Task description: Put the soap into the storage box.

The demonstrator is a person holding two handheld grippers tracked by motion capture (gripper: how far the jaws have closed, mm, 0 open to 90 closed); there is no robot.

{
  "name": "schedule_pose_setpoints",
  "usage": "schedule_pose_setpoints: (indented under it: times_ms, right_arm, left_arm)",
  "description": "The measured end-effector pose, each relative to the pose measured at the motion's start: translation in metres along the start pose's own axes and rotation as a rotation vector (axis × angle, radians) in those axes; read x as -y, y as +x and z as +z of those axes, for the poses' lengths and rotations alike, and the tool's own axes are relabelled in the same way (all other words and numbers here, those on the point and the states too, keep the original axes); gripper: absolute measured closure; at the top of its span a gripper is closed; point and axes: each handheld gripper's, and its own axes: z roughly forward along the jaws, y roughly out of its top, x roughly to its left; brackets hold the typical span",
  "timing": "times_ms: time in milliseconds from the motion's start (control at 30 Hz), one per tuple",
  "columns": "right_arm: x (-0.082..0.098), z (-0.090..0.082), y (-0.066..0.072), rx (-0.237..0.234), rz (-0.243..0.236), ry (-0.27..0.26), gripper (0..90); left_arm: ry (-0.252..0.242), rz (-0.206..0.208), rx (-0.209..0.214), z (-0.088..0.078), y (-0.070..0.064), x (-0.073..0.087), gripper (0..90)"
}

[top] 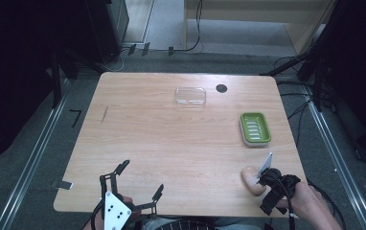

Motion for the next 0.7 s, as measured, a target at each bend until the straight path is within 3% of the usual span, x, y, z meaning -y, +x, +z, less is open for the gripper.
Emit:
schedule_pose_setpoints:
  times_ms: [700]
  right_arm:
    - [-0.025,-0.005,-0.001,-0.013,0.010,-0.004,3.0]
  left_arm:
    - [-0.001,-0.001,0.000,0.000,0.000,0.000,0.0]
